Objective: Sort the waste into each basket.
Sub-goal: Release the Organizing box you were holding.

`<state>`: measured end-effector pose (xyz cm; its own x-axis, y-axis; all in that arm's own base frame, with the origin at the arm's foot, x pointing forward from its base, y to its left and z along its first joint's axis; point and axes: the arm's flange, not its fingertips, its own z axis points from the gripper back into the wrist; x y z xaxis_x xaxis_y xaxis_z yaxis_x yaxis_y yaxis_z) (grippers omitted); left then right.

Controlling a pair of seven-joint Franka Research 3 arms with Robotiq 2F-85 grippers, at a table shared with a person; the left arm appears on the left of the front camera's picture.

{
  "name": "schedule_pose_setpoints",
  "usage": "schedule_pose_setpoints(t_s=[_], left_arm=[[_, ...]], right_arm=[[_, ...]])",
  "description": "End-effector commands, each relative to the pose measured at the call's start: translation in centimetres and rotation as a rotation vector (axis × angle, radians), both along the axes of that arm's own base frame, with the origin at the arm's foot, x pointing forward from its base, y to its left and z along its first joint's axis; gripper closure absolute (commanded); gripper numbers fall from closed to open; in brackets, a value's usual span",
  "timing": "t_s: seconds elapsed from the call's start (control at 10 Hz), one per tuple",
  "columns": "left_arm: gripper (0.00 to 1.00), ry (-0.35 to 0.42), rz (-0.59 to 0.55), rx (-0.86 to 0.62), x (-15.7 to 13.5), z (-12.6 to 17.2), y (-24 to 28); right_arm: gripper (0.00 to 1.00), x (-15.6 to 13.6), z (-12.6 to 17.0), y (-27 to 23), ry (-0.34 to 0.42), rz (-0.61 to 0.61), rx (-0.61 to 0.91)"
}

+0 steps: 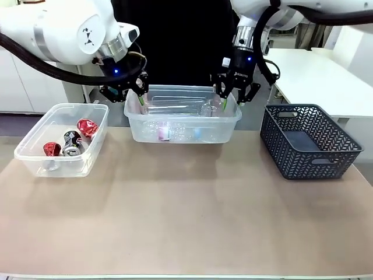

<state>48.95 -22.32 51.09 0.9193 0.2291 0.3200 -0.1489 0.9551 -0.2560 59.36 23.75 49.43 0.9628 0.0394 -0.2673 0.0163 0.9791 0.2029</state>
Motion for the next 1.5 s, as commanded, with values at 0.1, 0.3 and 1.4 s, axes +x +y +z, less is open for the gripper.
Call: schedule_pose_setpoints(t_s=[0.1,0.3,1.4], left_arm=[[0.0,-0.078,-0.041,-0.006,-3.5,1.1,1.0],[0.0,-0.088,-0.17,-0.037,-5.4,2.2,1.9],[0.0,-0.132,-0.257,-0.044,-7.3,3.6,1.8]], right_arm=[[0.0,-4.8,-0.2,-2.8,-0.28,-0.041,0.071],[0.0,-7.1,1.2,-3.8,-0.477,-0.01,0.124],[0.0,-9.7,3.3,-3.6,-0.572,0.16,0.132]])
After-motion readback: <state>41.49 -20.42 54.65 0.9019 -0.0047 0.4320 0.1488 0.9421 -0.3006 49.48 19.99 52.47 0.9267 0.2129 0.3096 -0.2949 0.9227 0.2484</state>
